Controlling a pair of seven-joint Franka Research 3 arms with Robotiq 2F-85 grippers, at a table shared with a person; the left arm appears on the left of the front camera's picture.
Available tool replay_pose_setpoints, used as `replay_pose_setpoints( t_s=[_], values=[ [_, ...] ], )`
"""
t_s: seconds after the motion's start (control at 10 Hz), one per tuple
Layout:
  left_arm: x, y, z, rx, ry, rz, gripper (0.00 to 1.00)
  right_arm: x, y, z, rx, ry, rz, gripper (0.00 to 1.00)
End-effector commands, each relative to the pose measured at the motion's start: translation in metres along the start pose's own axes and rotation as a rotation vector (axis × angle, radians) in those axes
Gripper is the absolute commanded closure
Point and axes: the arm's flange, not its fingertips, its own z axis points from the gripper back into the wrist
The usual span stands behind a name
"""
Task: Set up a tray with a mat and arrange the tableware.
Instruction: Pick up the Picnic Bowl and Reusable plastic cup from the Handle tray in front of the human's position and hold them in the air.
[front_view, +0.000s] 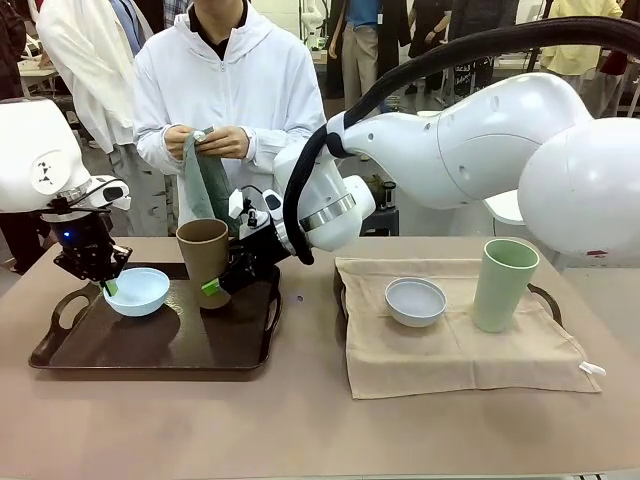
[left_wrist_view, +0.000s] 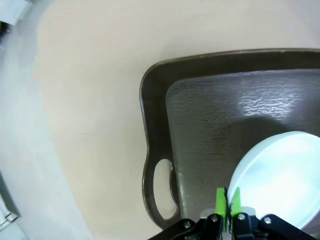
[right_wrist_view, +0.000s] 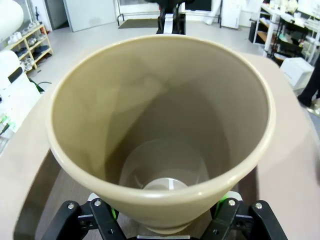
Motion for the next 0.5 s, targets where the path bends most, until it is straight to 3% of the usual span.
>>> replay_pose_setpoints(
  t_s=[0.0, 0.4],
  values=[
    [-0.019, -0.001, 0.034, 0.008, 0.017, -0.004, 1.0, 0.034, 0.027, 0.028, 0.002, -0.007, -0.04, 1.0],
    [-0.076, -0.004, 0.173, -0.033, -0.046, -0.001, 1.0, 0.126, 0.073, 0.079, -0.032, 0.021, -0.064, 1.0]
  ],
)
